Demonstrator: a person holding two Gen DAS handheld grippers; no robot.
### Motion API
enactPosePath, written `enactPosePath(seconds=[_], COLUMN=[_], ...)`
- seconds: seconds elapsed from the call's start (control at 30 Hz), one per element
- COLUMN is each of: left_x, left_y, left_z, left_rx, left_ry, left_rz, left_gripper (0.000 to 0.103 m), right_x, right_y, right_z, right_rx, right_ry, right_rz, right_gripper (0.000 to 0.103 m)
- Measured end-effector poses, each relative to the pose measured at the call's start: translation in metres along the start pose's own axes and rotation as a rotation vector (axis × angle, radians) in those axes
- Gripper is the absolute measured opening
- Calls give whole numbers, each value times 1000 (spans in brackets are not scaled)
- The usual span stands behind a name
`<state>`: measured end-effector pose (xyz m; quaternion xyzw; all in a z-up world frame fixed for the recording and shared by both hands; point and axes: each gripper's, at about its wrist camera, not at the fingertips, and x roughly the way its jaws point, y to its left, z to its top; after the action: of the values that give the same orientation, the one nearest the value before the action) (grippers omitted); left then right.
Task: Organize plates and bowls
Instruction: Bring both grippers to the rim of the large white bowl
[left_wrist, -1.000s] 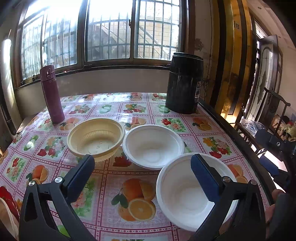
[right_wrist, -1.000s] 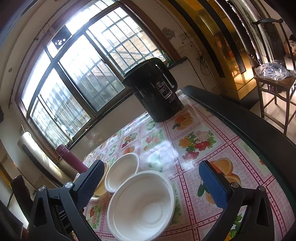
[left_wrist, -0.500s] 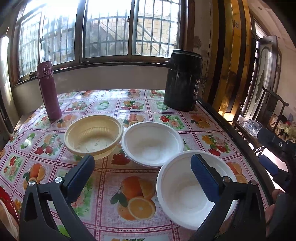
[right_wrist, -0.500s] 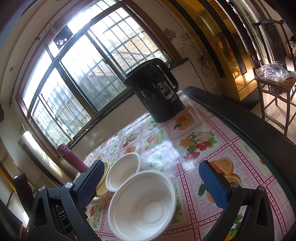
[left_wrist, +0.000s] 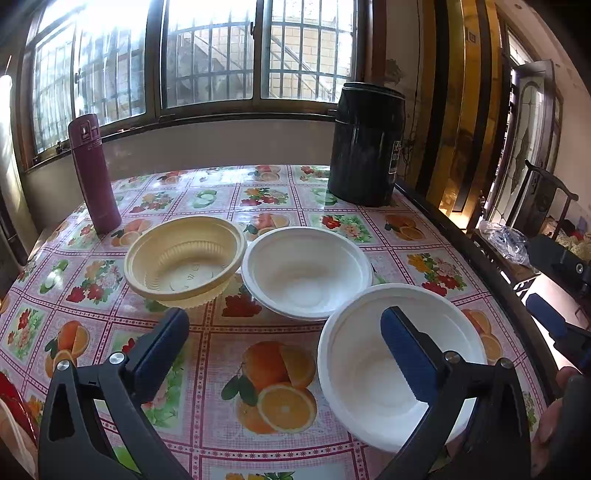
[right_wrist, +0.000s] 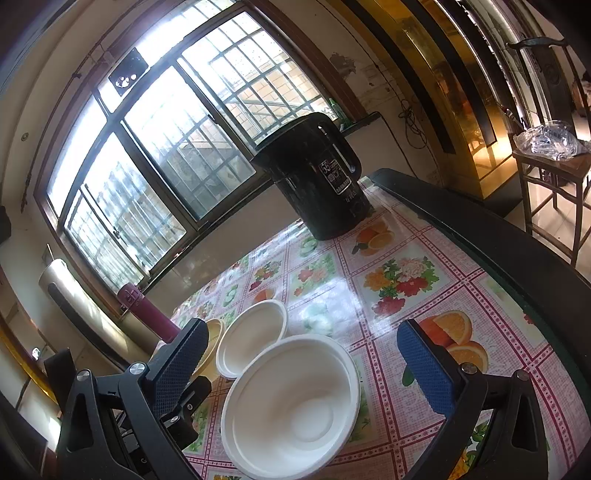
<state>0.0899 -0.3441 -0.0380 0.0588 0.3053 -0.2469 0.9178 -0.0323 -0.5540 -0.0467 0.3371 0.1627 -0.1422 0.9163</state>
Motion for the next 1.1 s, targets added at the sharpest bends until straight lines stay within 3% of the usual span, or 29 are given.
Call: enactPosePath(seconds=[0.6, 1.1], left_x=[10, 13], left_y=[-4, -6], left_z=[-5, -8], left_rx=[28, 45], left_ry=[54, 71], left_rz=[-30, -19], left_gripper=[103, 103], right_x=[3, 5], right_y=[-13, -9], right_z=[-1, -4], right_rx=[38, 64], right_ry=[38, 100], right_rz=[-38, 31], right_gripper=[103, 103])
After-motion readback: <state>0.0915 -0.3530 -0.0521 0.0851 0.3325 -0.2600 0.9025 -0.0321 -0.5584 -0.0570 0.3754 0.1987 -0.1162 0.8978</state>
